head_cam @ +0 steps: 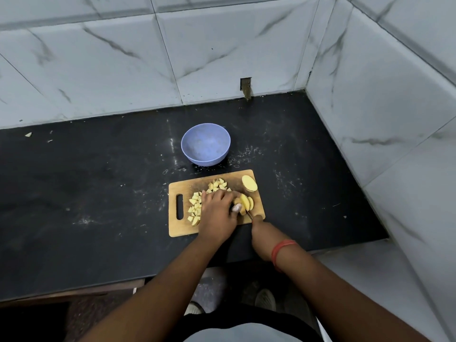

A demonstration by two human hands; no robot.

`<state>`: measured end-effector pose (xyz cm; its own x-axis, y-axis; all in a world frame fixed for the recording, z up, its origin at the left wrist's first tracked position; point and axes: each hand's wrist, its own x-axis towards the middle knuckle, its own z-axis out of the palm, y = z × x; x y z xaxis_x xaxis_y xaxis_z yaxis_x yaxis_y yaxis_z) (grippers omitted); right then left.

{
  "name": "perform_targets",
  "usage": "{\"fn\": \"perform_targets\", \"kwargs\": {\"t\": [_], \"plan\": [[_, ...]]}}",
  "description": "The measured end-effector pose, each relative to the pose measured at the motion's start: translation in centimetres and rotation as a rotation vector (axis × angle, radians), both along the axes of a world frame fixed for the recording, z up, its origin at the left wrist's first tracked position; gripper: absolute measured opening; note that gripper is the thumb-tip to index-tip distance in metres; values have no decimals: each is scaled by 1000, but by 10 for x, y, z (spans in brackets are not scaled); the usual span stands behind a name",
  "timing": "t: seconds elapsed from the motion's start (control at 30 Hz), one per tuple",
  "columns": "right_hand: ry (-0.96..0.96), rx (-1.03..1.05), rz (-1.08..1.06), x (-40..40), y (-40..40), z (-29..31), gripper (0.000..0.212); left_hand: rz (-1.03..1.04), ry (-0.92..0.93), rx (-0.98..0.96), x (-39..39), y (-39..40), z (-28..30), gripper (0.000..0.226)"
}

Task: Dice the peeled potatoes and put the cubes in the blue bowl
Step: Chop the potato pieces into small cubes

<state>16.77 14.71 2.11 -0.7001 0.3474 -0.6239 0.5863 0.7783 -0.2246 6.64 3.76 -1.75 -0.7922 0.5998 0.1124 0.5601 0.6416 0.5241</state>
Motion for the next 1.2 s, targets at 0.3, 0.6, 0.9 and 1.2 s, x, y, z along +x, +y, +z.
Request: {"fn": "perform_targets", "kwargs": {"t": [0.3,0.6,0.9,1.2], "plan": [[68,-150,-13,-12,20,-2,15,-154,180,-70,-4,-18,2,27],[320,-634,-436,28,20,5,18,-422,475,-249,-18,-21,4,32],[574,-247,-398,-15,19,-4,15,-361,396,-283,-11,-16,3,40],[654,-389,-505,-44,14,-6,24,-298,377,-278,-5,-15,5,31]]}}
